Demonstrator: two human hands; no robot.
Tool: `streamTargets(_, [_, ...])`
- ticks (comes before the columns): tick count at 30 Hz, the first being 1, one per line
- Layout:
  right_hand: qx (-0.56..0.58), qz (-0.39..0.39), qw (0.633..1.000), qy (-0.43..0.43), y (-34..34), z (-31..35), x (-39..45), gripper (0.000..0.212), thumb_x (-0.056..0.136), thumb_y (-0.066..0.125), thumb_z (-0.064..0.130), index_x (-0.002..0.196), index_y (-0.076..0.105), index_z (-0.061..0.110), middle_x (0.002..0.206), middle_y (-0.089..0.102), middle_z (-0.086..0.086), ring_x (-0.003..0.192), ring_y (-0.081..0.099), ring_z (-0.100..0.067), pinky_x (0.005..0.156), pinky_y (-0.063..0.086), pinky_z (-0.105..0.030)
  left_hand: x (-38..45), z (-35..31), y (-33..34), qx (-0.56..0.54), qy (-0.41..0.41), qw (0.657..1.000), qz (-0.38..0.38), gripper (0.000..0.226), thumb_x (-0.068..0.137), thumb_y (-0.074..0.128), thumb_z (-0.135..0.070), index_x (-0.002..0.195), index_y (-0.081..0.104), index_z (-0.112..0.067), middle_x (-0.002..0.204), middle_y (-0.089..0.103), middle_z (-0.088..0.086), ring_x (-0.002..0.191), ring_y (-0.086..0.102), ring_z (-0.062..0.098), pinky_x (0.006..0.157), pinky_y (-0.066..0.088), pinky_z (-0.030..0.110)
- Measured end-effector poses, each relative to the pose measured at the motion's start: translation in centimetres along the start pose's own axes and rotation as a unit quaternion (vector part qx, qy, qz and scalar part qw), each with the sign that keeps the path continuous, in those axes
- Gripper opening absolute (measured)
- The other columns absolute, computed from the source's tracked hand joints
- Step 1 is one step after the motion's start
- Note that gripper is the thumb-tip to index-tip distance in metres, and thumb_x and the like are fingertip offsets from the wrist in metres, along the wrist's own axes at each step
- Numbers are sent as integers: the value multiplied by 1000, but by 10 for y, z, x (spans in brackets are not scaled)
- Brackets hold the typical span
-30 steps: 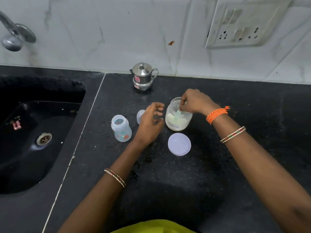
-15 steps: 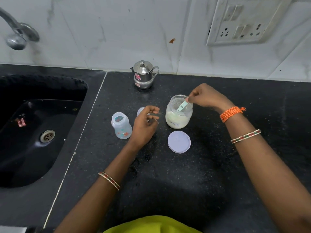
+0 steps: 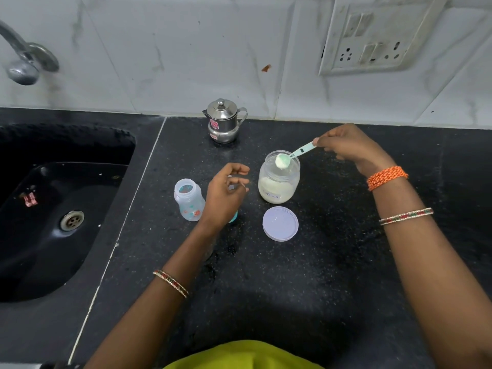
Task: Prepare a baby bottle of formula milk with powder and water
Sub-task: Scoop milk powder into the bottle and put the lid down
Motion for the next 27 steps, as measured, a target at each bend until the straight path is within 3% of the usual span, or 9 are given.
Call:
streamTargets(3, [-2,-2,1000,-1,7,2,-2,17,90,64,22,92,71,6,67,47,-3,60,38,-11,55,32,-23,0,-1,-1,-2,-1,1000,8,37,83,49,8,97,57,-24,105,60,-6,95,63,17,86,55,38])
streamTargets(8, [-5,-5,1000,-8,21,9,-2,23,88,65,21,98,72,1,68,49,-4,63,40,-9,58,35,-23,-3,-7,-2,-17,0,1000,8,35,84,48,9,105,57,-17,108,62,1,98,63,17,86,54,33])
streamTargets(13, [51,-40,998,-18,12,23,-3,31,88,65,22,104,69,-4,67,44,-2,62,38,-10,57,30,-25,-14,-31,-35,-64,51,993,-85,38,82,46,11,99,60,-20,100,65,-3,94,64,12,78,54,24])
streamTargets(17, [63,-61,995,-51,6,42,-5,33,86,67,23,102,69,-6,84,52,-10,79,44,-18,66,33,-28,-22,-45,-70,-88,85,982,-147,35,82,43,12,96,61,-14,100,65,-1,89,64,11,73,55,23])
streamTargets(21, [89,-26,994,-52,20,56,-11,22,85,67,24,92,72,4,70,52,-1,70,43,-10,65,33,-24,-33,-44,-103,-106,92,970,-198,38,81,42,16,91,61,-16,97,64,0,84,63,7,72,54,21])
streamTargets(27, [100,52,991,-71,76,87,-20,13,84,68,23,77,70,13,71,54,0,73,46,-9,70,36,-24,-54,-22,-146,-88,63,959,-263,41,80,40,19,90,61,-16,93,62,2,85,59,11,69,53,18])
Point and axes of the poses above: each hand's wrist, its own x-axis towards the middle knuckle, its own y-axis out of the palm, z = x × y, the point moved 5 cm from there along x, towards the middle knuckle
